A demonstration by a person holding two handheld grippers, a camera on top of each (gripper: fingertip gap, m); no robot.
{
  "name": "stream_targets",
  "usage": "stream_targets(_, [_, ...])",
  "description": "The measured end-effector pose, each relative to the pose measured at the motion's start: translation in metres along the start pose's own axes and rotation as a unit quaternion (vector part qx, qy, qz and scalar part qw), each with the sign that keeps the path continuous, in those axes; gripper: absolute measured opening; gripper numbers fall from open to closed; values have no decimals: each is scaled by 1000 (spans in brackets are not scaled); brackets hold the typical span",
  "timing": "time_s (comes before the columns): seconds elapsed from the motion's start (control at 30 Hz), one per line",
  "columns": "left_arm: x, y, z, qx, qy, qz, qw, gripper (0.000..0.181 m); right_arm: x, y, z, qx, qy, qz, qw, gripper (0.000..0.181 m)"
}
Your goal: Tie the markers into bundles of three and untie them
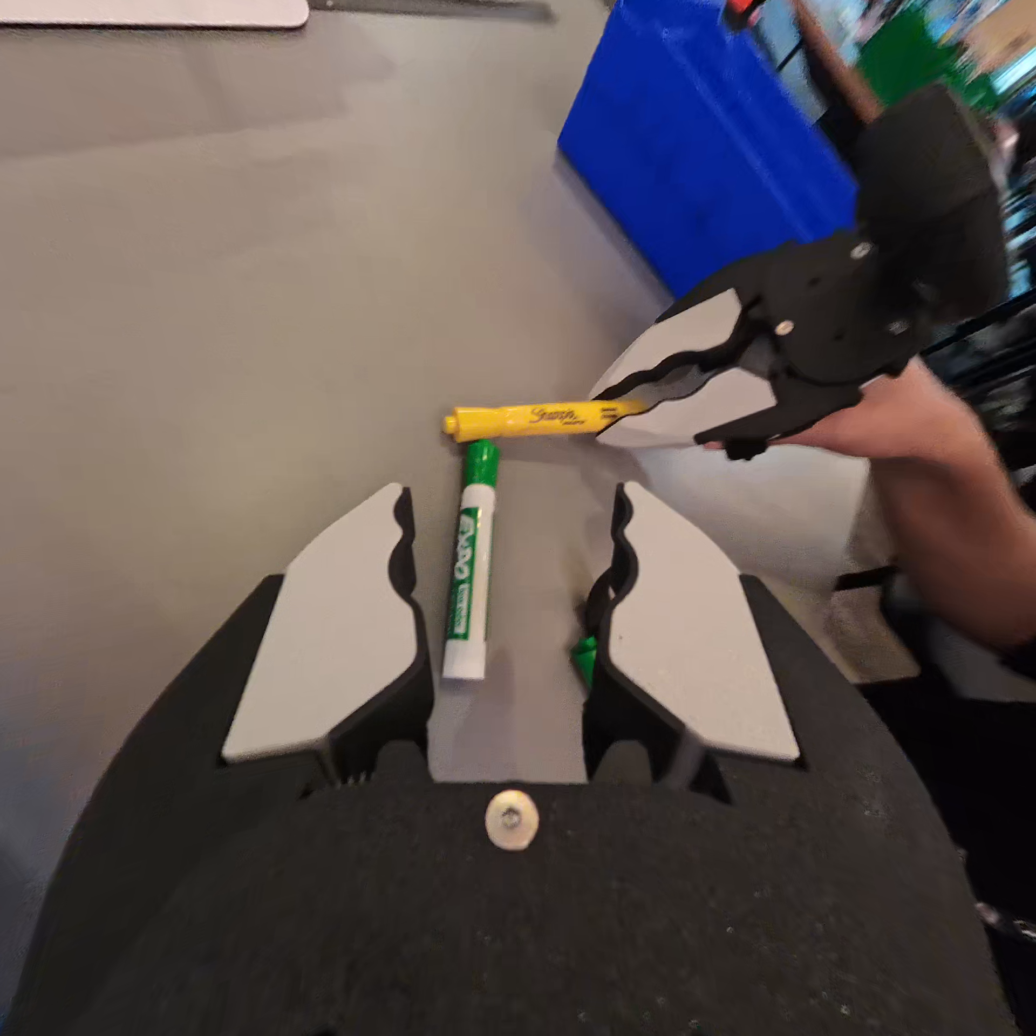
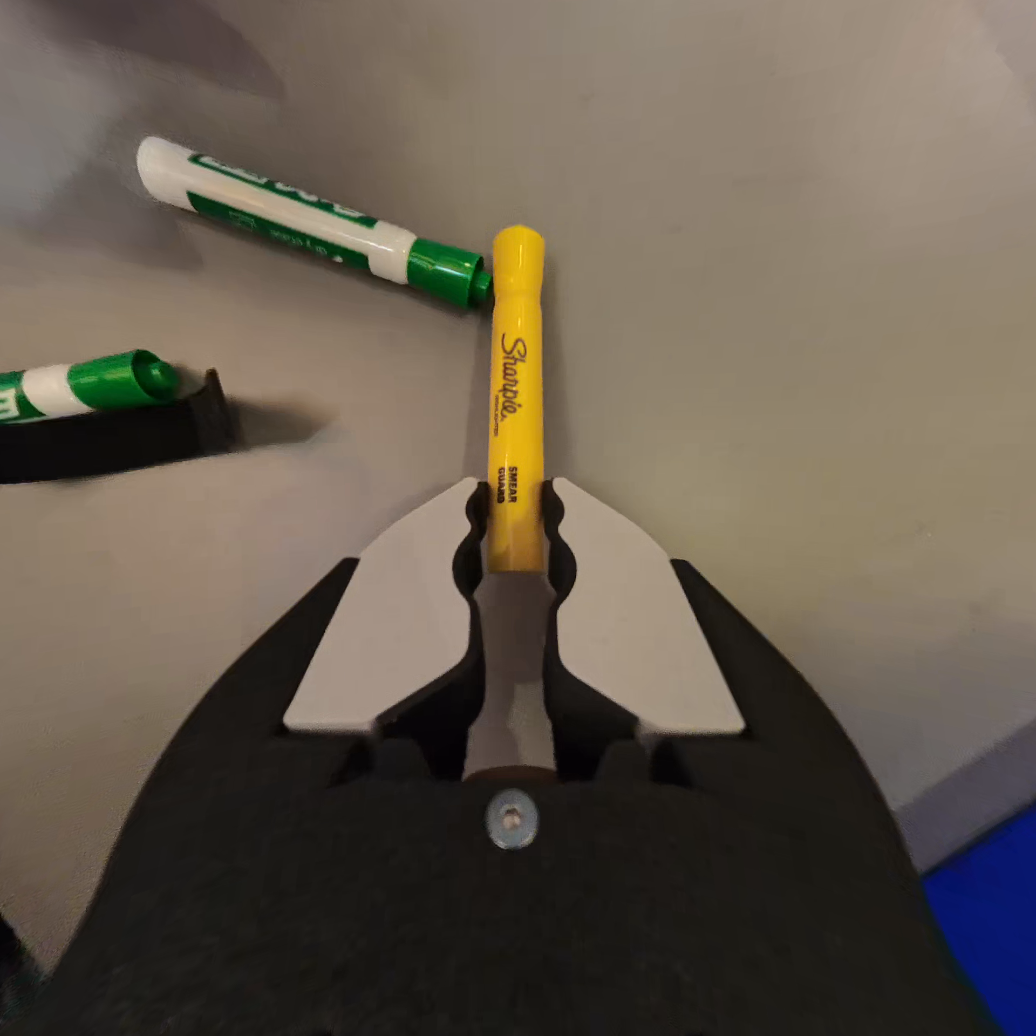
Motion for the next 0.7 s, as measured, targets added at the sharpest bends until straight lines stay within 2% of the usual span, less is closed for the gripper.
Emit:
stream_targets(0.1, [-6,1,-2,22,-26,-3,999,67,4,-1,-6,32,20,67,997,19])
stream_targets(0.2, [-10,2,1,20,-36,-12,999,65,-3,11,-3,-16,-9,116,993,19])
stream_targets(0.23, [-11,1,3,22,-41,-13,999,65,-3,10,-1,-11,-9,134,991,19])
stream_targets(0.37, [-16,2,9,18,-55,-19,998,64,3,-1,11,34,8,176,984,19])
stream_targets(0.4, [-17,3,9,16,-58,-20,998,64,8,-8,12,63,28,183,981,24])
stream_targets(0.43, [-17,3,9,15,-60,-19,998,64,14,-16,12,106,50,195,974,38])
stream_targets(0.5, [-19,4,7,20,-64,-18,998,64,20,-25,5,157,82,207,962,44])
stream_targets(0.6, [-25,4,2,31,-70,-17,997,63,14,-24,-10,152,106,193,964,43])
stream_targets(0.7, [-43,9,3,44,-91,-7,995,56,-2,-34,-11,182,83,183,963,41])
Point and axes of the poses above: each gripper's, where its closed fingertips meet, z out along the fingers, x out of its top, y = z × x across the jaws, the point moved 3 cm from there along -z, back along the fingers, and after that the axes turned 9 degrees about -y, right-handed, at the moved point
